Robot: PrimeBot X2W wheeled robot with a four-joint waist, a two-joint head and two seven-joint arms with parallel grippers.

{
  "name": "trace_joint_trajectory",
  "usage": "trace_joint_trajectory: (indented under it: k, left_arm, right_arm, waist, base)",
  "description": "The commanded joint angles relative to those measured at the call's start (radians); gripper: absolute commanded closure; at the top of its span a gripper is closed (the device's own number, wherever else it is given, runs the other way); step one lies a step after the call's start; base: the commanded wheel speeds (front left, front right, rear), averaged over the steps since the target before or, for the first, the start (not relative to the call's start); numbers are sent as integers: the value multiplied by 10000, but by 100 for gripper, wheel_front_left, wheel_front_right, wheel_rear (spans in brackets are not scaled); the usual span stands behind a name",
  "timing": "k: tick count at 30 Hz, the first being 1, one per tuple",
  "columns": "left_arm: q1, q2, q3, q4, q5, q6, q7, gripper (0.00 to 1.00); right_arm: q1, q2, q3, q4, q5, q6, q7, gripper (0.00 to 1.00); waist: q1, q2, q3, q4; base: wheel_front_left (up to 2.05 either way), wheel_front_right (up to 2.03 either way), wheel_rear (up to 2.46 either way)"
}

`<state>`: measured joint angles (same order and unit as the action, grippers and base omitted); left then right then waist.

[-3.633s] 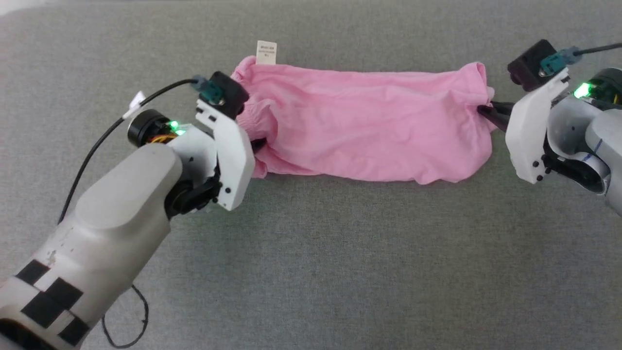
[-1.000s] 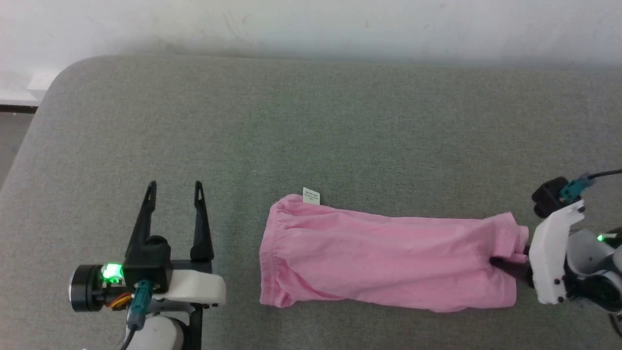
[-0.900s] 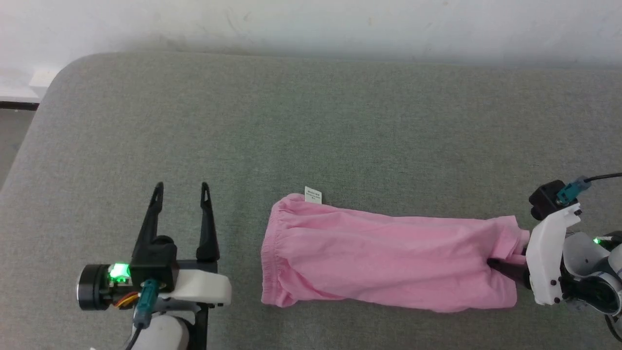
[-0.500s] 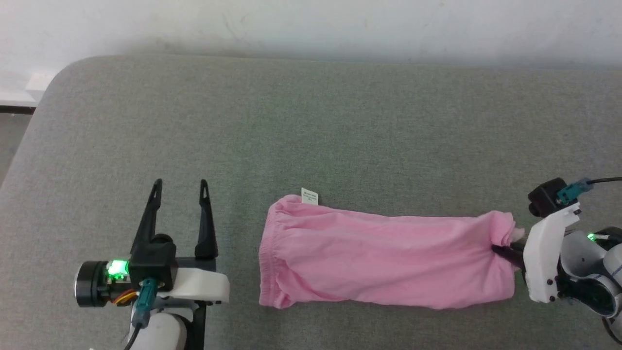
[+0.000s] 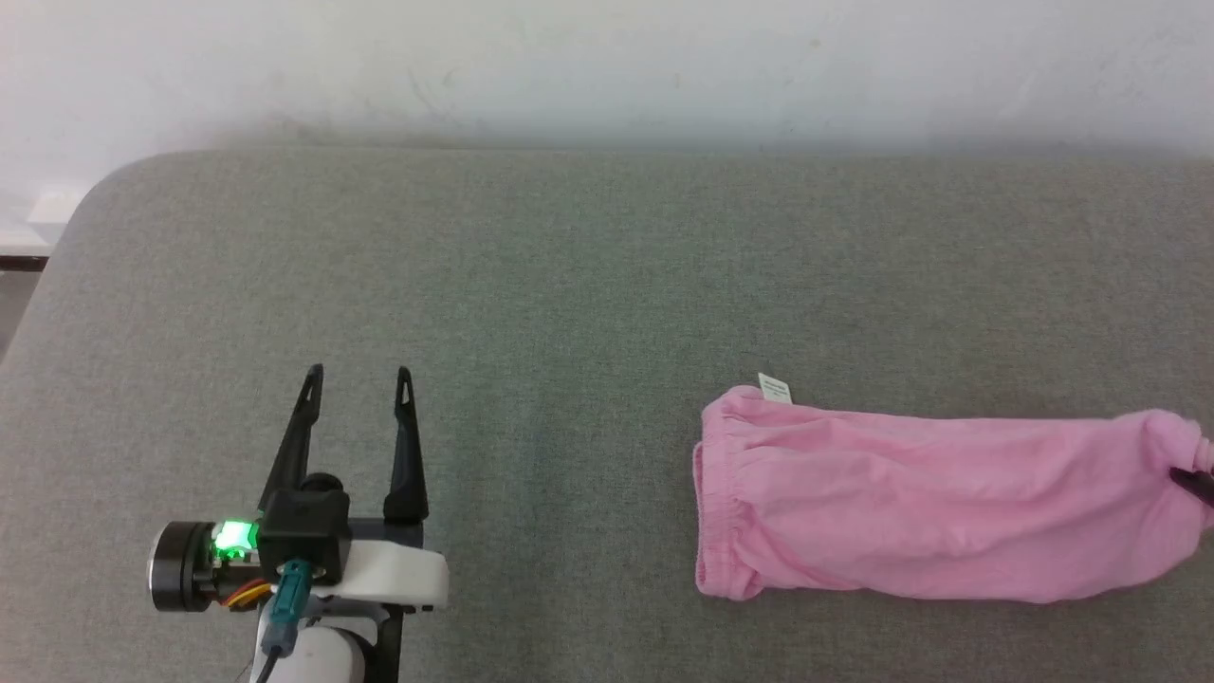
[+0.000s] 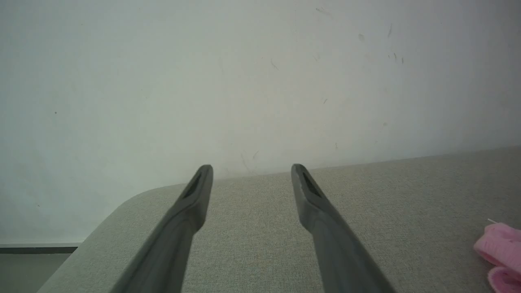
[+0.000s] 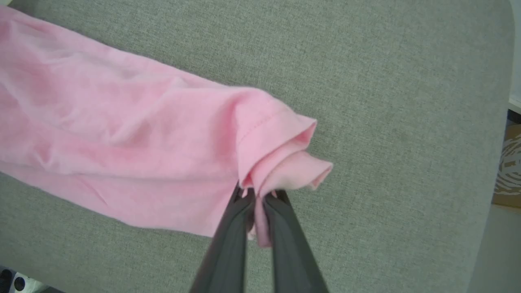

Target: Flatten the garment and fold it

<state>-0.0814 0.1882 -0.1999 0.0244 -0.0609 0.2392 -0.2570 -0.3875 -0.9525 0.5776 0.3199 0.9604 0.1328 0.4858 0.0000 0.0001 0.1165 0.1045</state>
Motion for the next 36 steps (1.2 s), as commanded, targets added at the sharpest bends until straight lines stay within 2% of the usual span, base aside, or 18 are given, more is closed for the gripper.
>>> trace_joint_trajectory:
  k: [1,7,13,18,23,29,36]
  left_arm:
    - [125,-74,75,24,92,-89,-47,0]
    - [167,-165,169,43,223,-262,-47,0]
    - [108,-292,207,45,314,-380,-47,0]
    - [52,-402,146,6,411,-417,-47,0]
    - [-143,-549,68,-7,447,-449,-47,0]
    - [-387,-710,-46,-70,475,-467,-47,0]
    - [-597,-834,-103,-48,480,-447,-47,0]
  right_arm:
    - [260,-117,-103,-258,-20,-21,101,100]
    - [564,-279,-357,-2315,-91,-21,593,100]
    - [269,180,-269,-4749,-328,-21,1382,100]
    - [-628,1055,445,-5431,-785,-21,2063,100]
    - [-1712,2044,1554,-4612,-1215,-21,2384,100]
    - [-2531,3212,2756,-2665,-1342,-21,2269,100]
    - [-2764,3777,4250,-526,-1476,-21,1783,100]
  waist:
    - [0,-1,-50,-31]
    - [0,-1,-124,-25]
    - [0,-1,-99,160]
    - [0,-1,80,379]
    - [0,-1,362,704]
    - [0,-1,701,1028]
    - [0,-1,929,1189]
  base:
    - [0,0,0]
    - [0,0,0]
    - [0,0,0]
    - [0,0,0]
    - [0,0,0]
    - [0,0,0]
    - [0,0,0]
